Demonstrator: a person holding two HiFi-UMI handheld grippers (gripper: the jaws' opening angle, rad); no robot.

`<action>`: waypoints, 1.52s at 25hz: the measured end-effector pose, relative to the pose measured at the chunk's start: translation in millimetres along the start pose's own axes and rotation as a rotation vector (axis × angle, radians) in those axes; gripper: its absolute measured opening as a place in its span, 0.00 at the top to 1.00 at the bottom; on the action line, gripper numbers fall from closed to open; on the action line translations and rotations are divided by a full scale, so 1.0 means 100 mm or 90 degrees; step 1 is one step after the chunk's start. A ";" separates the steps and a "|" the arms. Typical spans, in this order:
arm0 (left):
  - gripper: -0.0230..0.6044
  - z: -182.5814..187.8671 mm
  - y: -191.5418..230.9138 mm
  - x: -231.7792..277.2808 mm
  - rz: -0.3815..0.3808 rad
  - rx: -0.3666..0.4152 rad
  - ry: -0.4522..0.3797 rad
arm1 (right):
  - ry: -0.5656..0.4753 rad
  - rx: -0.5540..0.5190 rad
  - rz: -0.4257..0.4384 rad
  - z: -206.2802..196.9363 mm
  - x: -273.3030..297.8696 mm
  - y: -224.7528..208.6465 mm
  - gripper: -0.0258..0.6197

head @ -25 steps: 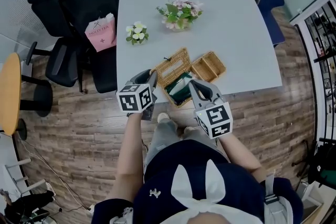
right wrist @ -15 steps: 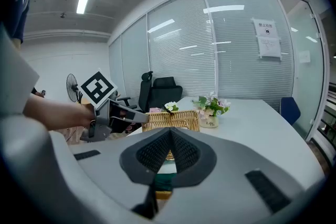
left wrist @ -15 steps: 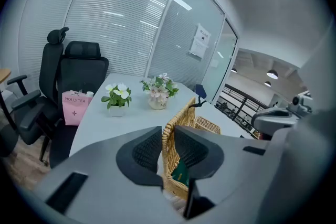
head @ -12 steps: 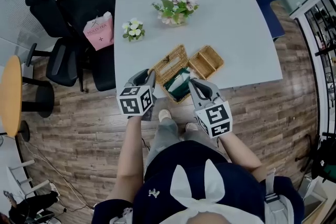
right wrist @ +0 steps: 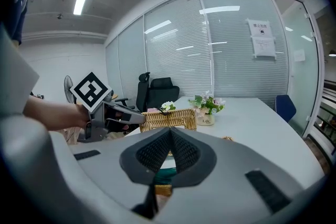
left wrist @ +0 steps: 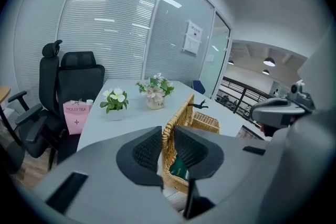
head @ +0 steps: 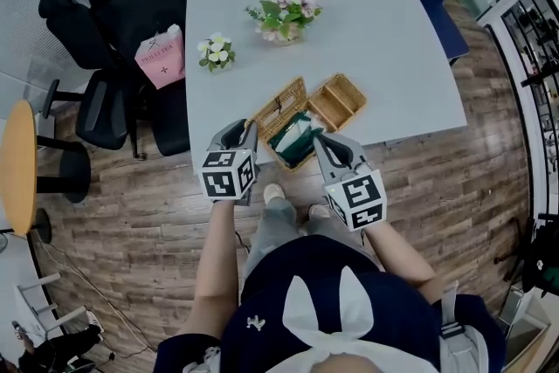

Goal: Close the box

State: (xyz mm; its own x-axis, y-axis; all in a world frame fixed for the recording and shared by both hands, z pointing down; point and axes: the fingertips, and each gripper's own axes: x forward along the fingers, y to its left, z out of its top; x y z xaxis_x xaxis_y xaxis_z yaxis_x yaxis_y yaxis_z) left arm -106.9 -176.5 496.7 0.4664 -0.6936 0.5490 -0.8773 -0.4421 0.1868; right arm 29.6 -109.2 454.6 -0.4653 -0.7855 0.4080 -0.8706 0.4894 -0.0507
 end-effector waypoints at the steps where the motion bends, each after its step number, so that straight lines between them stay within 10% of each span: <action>1: 0.83 0.00 -0.01 0.00 0.000 0.003 0.000 | 0.001 0.001 -0.001 -0.01 -0.01 0.00 0.96; 38: 0.83 -0.25 -0.46 -0.13 0.014 0.155 0.031 | -0.005 -0.006 0.008 -0.11 -0.28 0.03 0.95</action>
State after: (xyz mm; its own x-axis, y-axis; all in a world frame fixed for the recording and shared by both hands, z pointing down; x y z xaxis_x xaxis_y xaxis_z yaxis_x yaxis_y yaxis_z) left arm -75.7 -133.0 501.6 0.4366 -0.6785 0.5908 -0.8311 -0.5557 -0.0239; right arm 41.7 -81.2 452.9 -0.4772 -0.7826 0.3998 -0.8634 0.5024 -0.0470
